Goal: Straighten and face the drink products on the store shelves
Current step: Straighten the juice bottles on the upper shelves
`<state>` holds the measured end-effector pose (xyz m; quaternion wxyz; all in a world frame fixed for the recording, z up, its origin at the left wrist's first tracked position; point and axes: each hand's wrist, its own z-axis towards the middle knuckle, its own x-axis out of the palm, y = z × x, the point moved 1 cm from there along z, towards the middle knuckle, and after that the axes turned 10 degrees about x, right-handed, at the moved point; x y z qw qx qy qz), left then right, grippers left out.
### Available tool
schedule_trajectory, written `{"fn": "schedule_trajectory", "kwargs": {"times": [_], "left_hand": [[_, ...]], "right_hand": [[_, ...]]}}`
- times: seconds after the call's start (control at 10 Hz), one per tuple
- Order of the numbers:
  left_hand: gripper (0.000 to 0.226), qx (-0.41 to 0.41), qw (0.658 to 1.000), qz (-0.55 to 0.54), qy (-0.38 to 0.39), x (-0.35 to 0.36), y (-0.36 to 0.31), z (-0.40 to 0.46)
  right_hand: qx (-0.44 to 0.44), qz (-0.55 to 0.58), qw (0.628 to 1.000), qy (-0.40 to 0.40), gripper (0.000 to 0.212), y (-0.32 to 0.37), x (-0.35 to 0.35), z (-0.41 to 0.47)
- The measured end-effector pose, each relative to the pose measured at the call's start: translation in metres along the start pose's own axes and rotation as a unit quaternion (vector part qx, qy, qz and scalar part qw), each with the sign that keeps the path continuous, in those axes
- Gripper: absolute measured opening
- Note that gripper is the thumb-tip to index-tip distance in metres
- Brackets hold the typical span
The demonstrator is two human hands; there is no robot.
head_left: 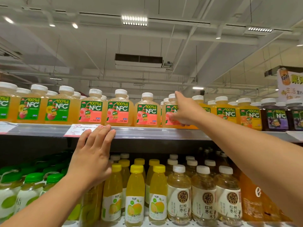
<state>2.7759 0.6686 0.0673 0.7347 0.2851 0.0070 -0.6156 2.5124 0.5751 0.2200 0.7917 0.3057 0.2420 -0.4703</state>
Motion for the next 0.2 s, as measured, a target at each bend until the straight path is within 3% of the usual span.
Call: {"fn": "schedule_trajectory", "kwargs": {"times": [0.1,0.2], "left_hand": [[0.105,-0.005,1.000,0.007,-0.001,0.000,0.000,-0.001],[0.108,-0.004,1.000,0.008,0.009,-0.001,0.002,0.000]], "right_hand": [[-0.013,0.019,1.000,-0.004,0.095,0.001,0.004,-0.004],[-0.063,0.091,0.991,-0.076,0.069,-0.008,0.011,-0.030]]}}
